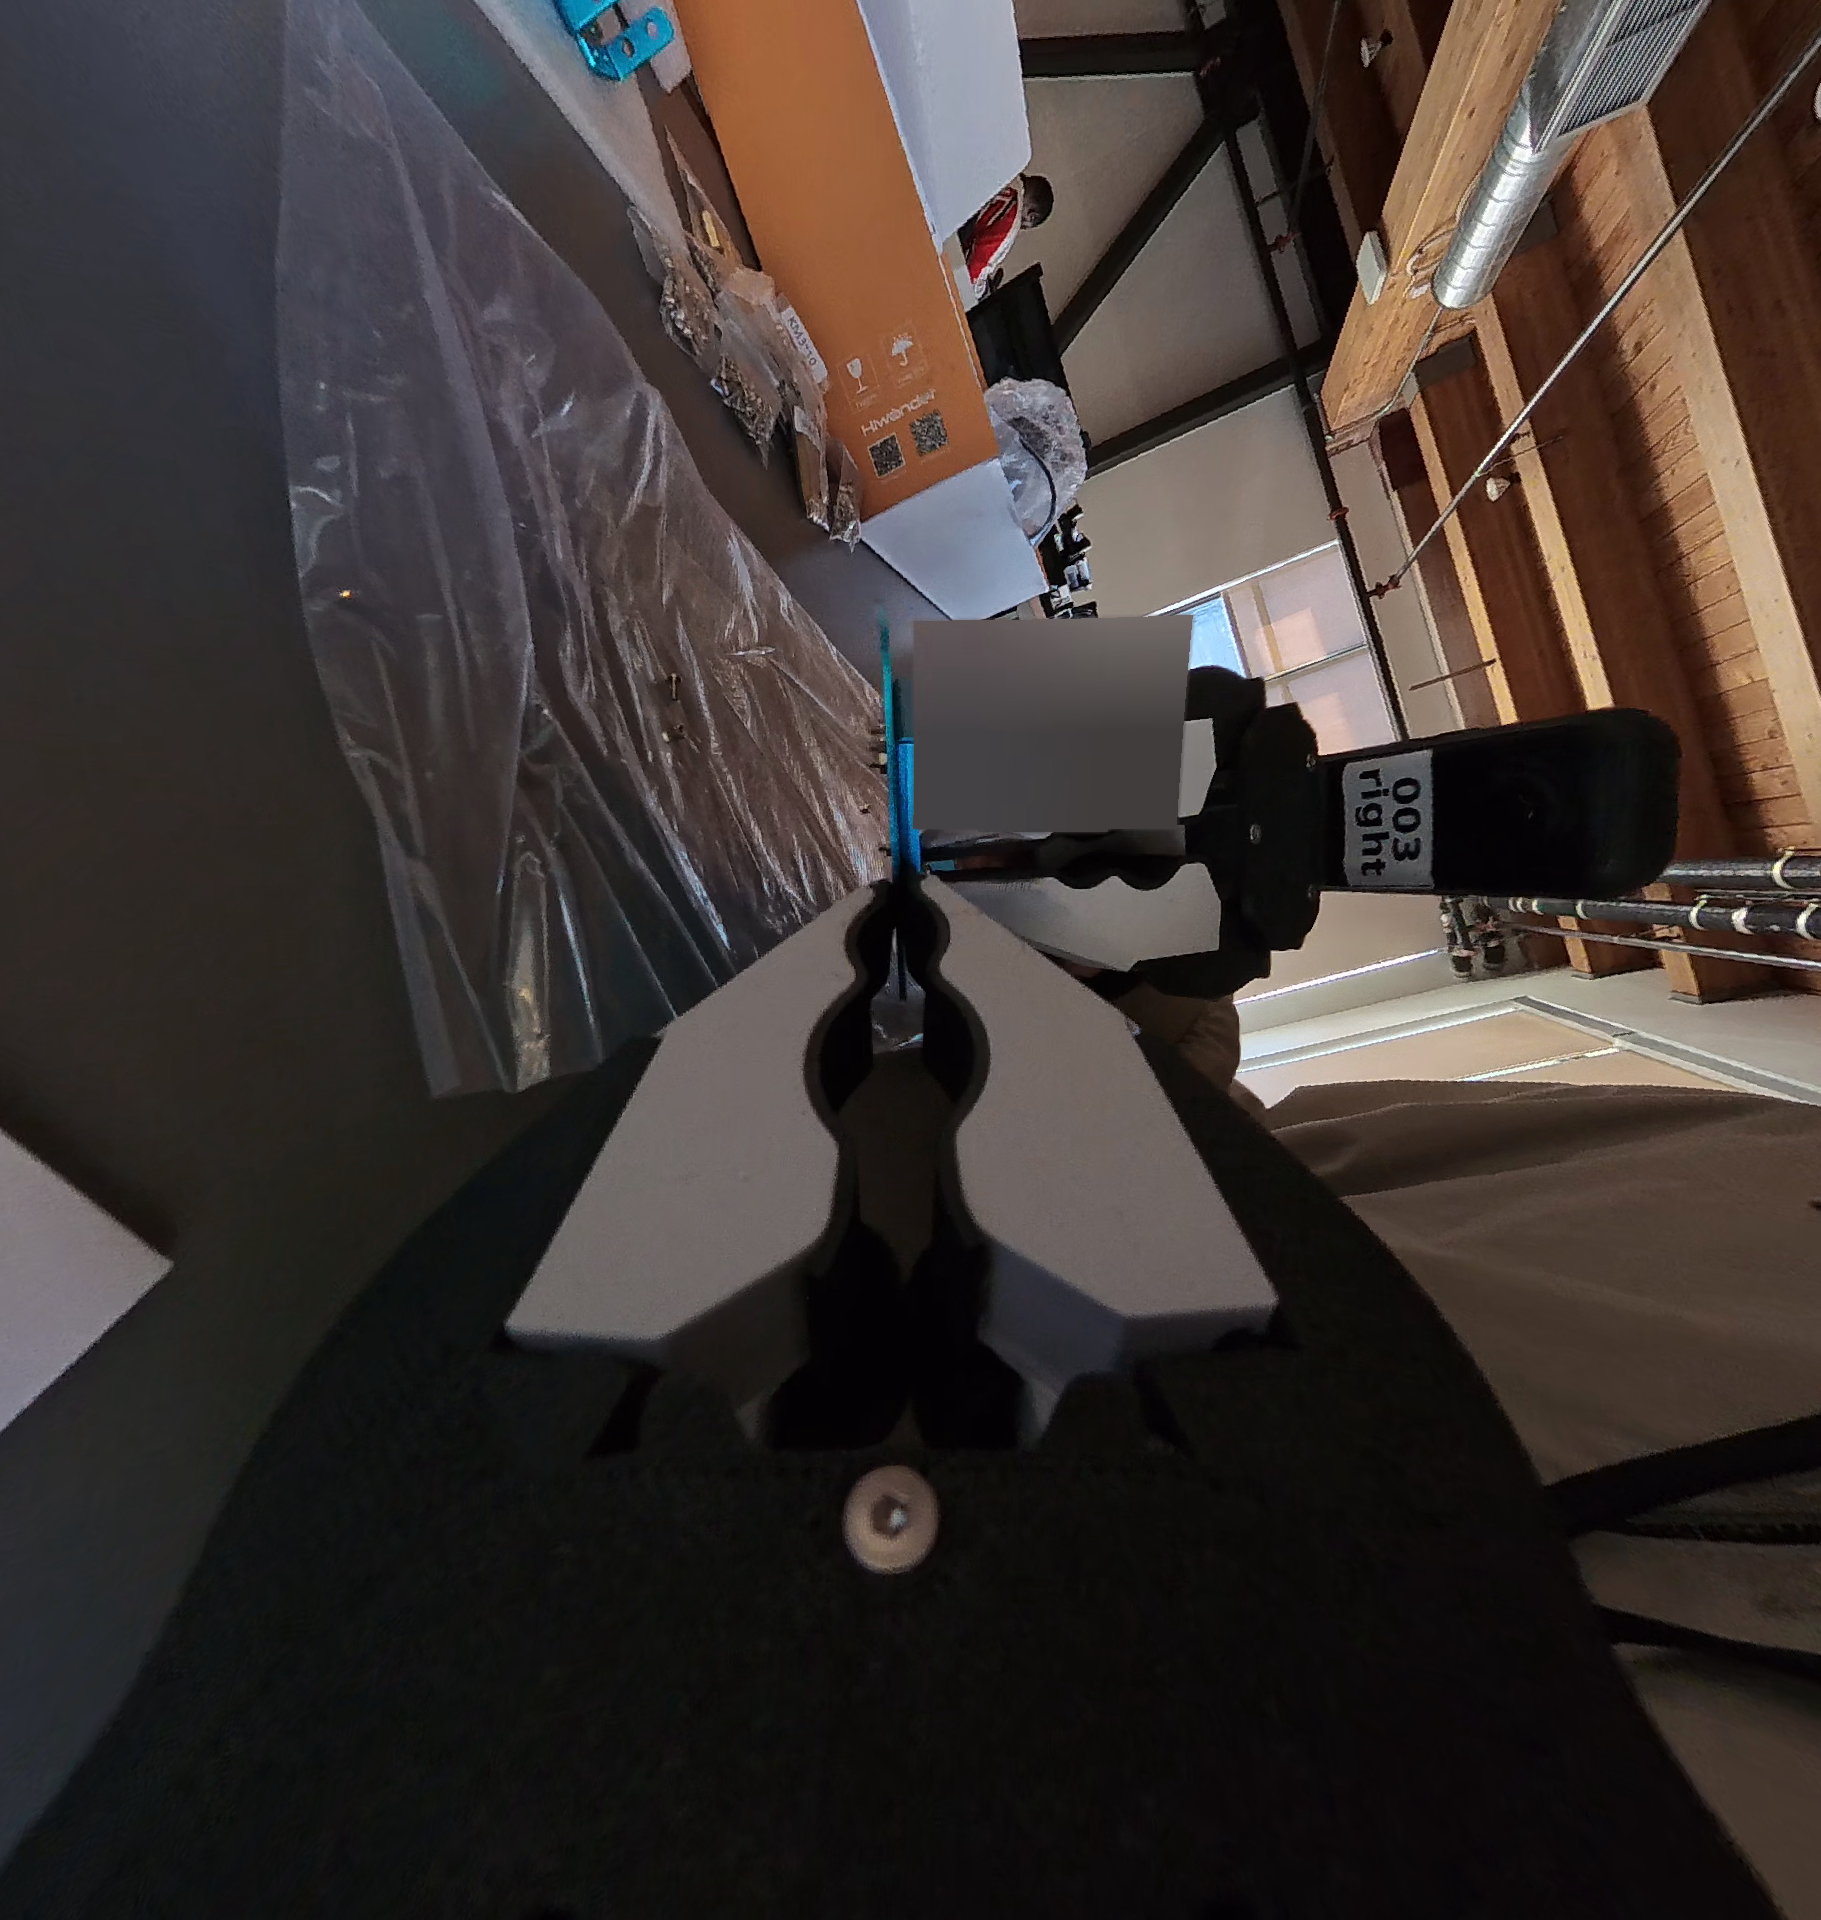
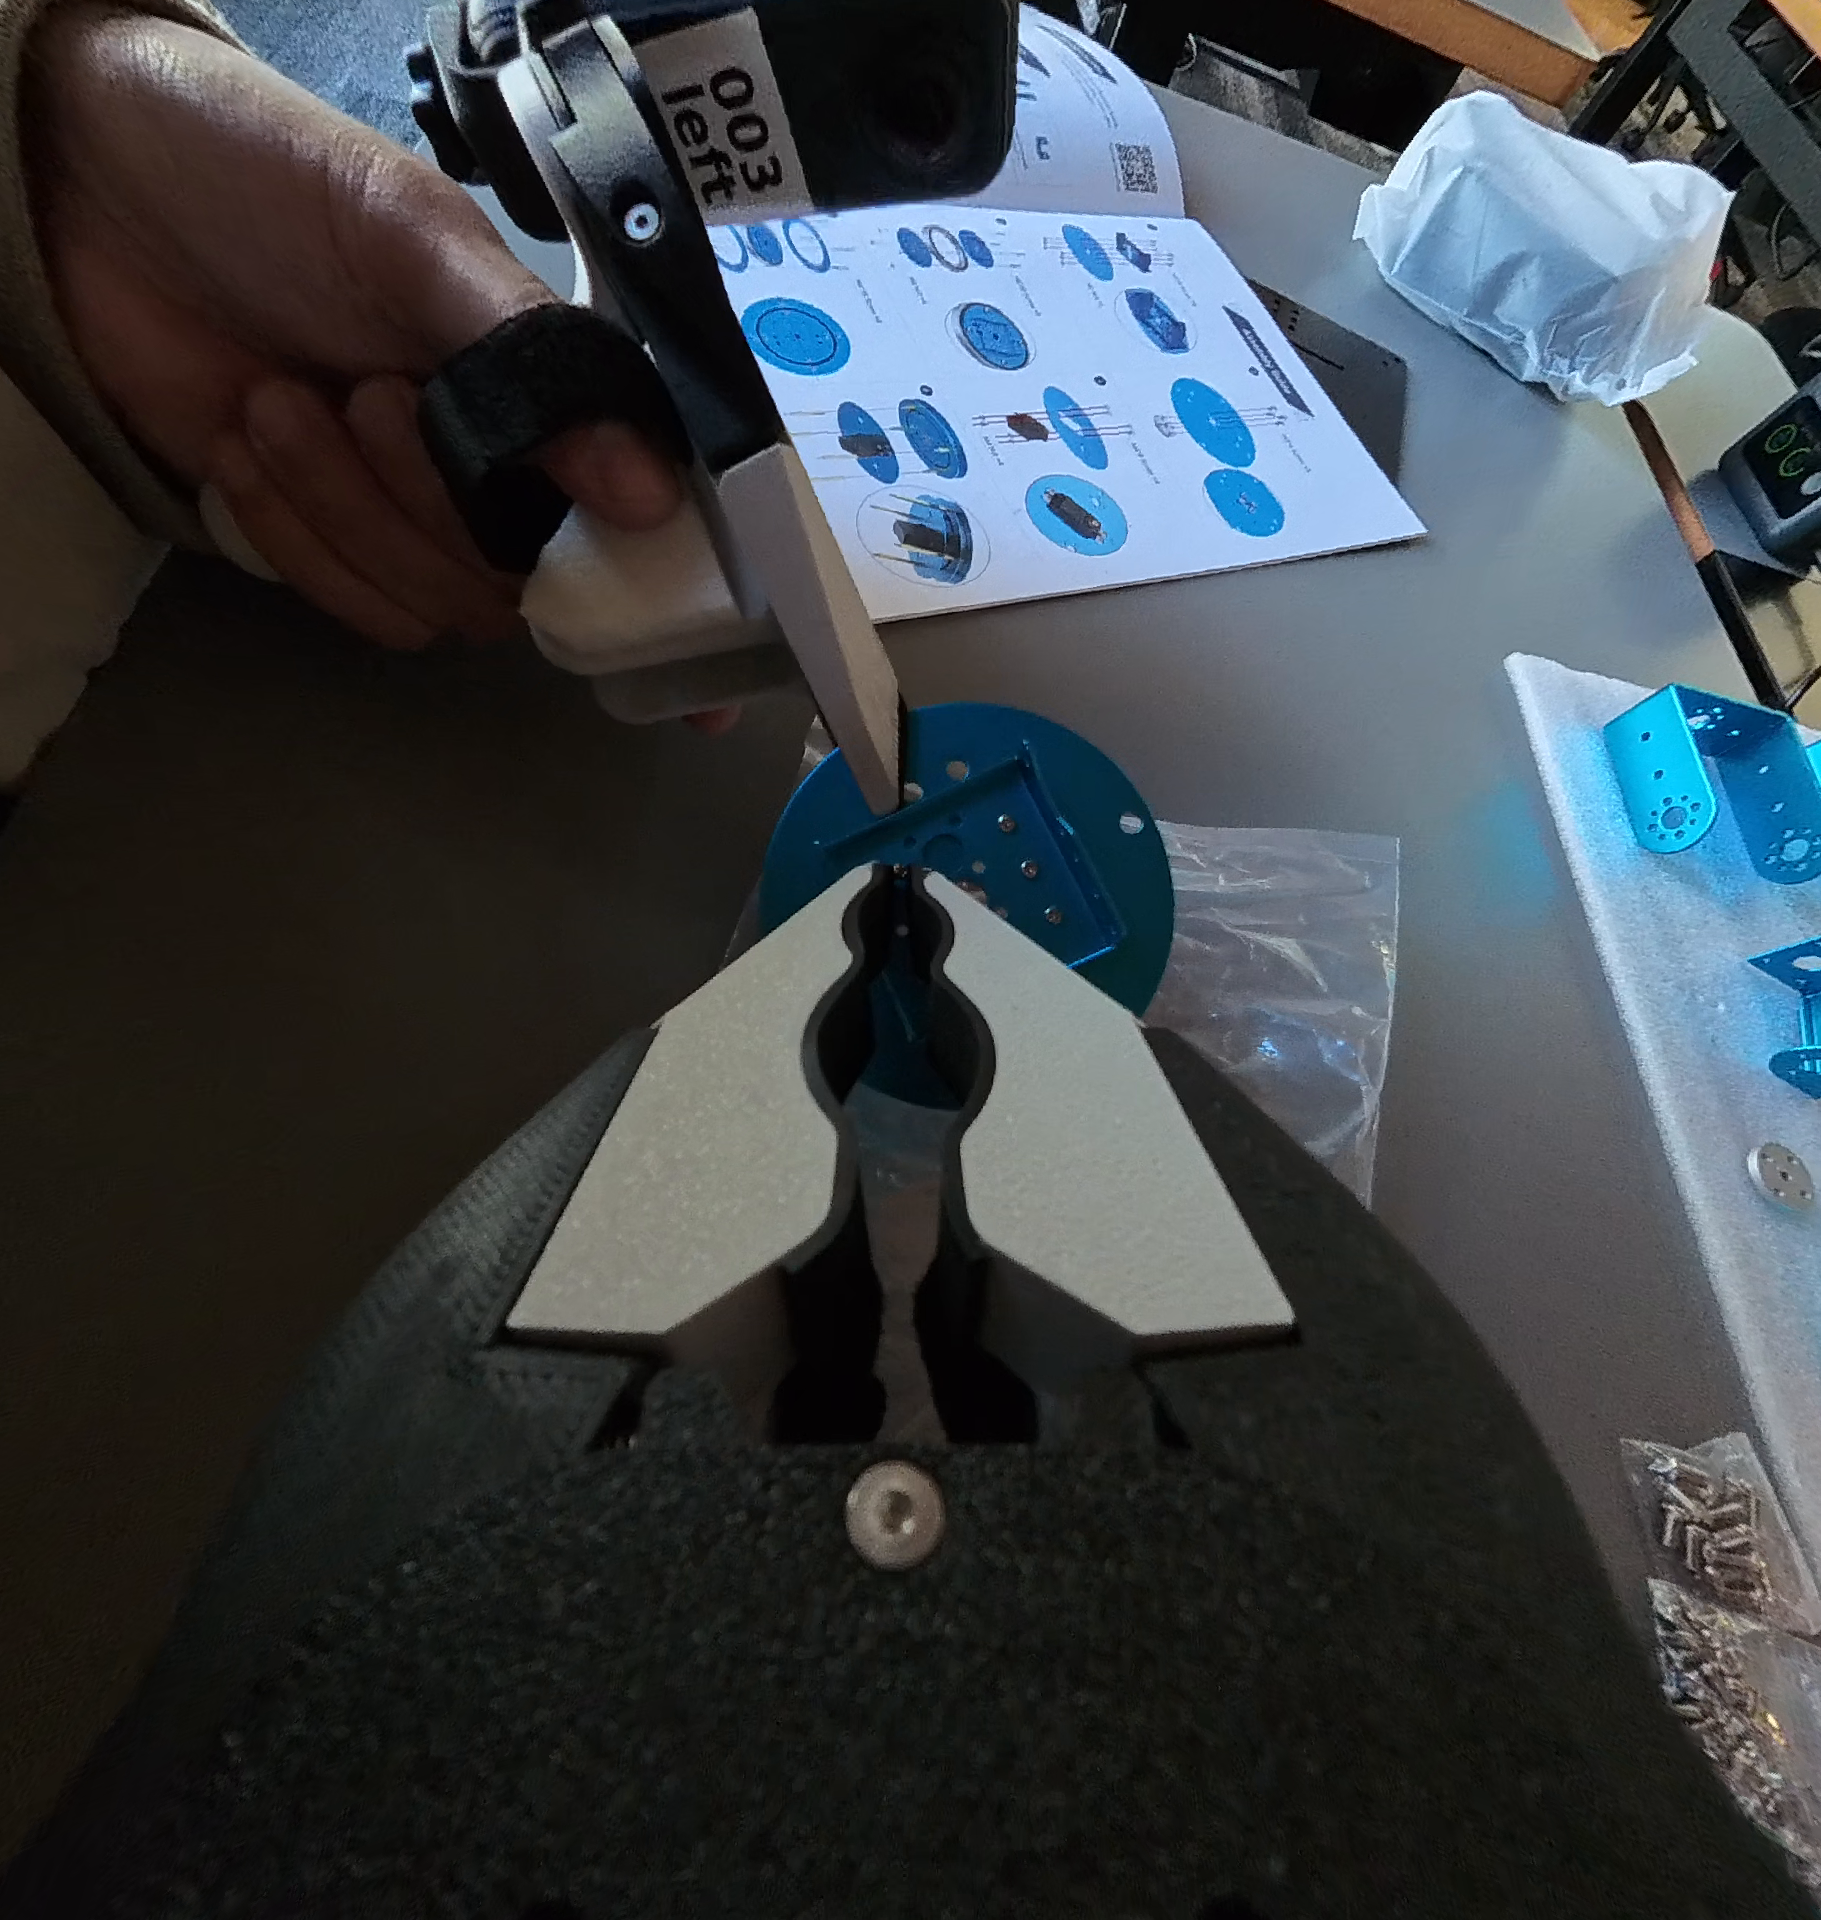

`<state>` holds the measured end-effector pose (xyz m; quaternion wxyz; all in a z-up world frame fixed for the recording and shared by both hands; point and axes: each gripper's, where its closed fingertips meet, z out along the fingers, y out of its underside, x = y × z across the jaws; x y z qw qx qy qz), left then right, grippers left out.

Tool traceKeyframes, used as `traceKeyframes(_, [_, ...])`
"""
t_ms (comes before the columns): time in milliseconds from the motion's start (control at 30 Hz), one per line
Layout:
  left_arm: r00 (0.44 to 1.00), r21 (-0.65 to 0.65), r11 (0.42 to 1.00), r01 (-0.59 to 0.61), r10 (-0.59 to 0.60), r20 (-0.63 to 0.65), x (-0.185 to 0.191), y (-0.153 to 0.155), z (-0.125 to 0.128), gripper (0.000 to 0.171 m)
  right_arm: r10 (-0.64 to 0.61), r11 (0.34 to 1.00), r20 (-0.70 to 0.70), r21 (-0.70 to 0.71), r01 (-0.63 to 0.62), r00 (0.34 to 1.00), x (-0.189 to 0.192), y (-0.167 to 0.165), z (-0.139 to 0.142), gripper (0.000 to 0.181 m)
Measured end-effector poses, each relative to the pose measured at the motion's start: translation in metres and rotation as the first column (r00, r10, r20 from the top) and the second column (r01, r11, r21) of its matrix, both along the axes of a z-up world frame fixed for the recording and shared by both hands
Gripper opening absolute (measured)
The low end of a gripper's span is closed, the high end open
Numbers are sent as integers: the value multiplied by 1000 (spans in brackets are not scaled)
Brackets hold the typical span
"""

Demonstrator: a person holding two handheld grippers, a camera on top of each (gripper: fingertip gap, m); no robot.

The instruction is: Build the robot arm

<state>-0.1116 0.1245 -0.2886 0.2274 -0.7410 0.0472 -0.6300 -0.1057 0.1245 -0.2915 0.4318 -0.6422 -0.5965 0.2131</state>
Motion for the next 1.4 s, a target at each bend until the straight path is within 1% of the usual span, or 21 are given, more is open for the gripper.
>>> traceKeyframes(400, [997,-108,993,40,-32,68,0,1,-2,0,22,999,17,-33,-21,1000,0,-1,0,1])
traceKeyframes(1000, [997,-114,992,54,-47,67,2,0,-3,0,61,995,24,-82,-58,998,1,0,-3,1])
traceKeyframes(1400, [997,-109,992,57,-50,66,2,-1,-3,0,69,987,-9,-142,-70,998,1,-2,-3,1])
